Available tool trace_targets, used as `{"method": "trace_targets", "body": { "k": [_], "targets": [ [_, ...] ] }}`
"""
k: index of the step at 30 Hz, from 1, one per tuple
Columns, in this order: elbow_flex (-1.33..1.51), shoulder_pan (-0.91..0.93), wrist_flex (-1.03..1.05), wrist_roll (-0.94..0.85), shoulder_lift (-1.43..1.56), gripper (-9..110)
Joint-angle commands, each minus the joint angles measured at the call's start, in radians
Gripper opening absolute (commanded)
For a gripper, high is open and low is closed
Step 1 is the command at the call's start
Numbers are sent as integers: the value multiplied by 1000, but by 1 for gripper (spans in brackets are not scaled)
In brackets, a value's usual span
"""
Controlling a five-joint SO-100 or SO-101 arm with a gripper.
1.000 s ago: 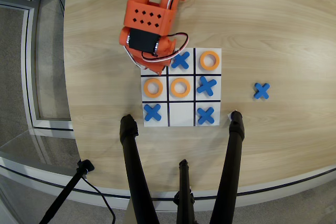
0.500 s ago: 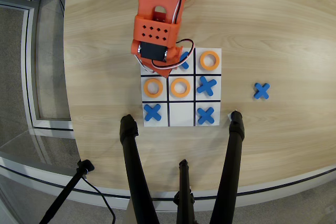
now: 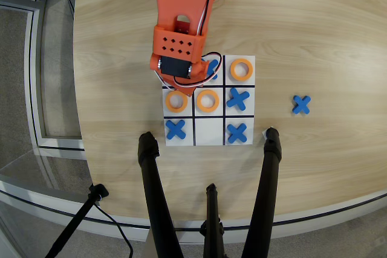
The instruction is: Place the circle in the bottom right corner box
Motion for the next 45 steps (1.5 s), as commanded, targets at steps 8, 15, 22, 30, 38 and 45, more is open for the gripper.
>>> {"method": "trace_targets", "body": {
  "k": [8,15,22,30,38,45],
  "targets": [
    [-29,-8,57,-8,21,0],
    [-35,-6,58,-8,28,2],
    [-115,8,130,-9,41,8],
    [-391,17,336,-9,71,9],
    [-491,23,548,-54,322,9],
    [261,20,472,-221,951,9]
  ]
}}
